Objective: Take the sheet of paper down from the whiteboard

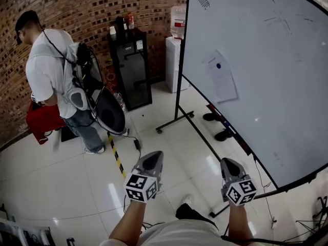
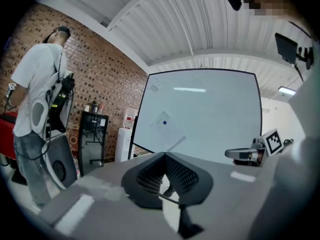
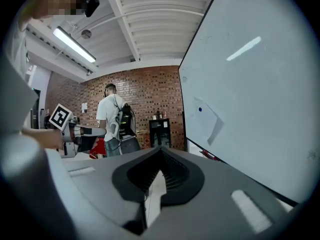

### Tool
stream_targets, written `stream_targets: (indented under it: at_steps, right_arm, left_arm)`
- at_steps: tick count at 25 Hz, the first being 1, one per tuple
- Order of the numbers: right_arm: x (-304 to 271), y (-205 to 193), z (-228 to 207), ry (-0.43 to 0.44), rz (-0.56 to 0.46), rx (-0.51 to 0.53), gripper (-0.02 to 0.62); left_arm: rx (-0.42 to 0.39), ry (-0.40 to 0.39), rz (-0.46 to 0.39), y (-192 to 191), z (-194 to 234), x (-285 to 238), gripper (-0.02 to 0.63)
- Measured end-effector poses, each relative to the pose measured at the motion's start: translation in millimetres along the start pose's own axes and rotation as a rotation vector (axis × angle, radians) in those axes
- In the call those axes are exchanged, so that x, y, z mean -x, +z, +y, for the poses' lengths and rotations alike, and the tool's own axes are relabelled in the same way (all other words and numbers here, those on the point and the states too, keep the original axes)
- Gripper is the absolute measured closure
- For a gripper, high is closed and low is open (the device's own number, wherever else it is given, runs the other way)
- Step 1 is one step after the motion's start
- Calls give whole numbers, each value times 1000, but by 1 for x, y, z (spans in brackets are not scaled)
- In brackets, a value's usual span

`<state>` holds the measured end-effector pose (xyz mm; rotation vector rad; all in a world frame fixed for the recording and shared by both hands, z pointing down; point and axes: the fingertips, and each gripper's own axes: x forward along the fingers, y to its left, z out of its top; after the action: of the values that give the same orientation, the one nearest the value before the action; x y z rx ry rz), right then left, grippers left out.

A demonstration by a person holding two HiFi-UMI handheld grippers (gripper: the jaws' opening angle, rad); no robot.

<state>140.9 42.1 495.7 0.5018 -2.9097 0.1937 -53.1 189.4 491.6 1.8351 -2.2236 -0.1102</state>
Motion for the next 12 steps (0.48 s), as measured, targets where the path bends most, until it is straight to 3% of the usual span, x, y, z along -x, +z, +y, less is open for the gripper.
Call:
stream_targets:
  at_steps: [4, 9, 12]
  right_arm:
    - [-34, 18, -54, 20, -10, -18, 588]
    - [-72, 42, -120, 19, -17, 147, 589]
    - [-88, 63, -131, 43, -51, 138, 588]
  left_arm:
    - [-3, 31, 12, 17, 1, -56, 603]
    - [-2, 57, 42, 19, -11, -124, 603]
    - [-1, 73, 56, 27, -4, -145, 603]
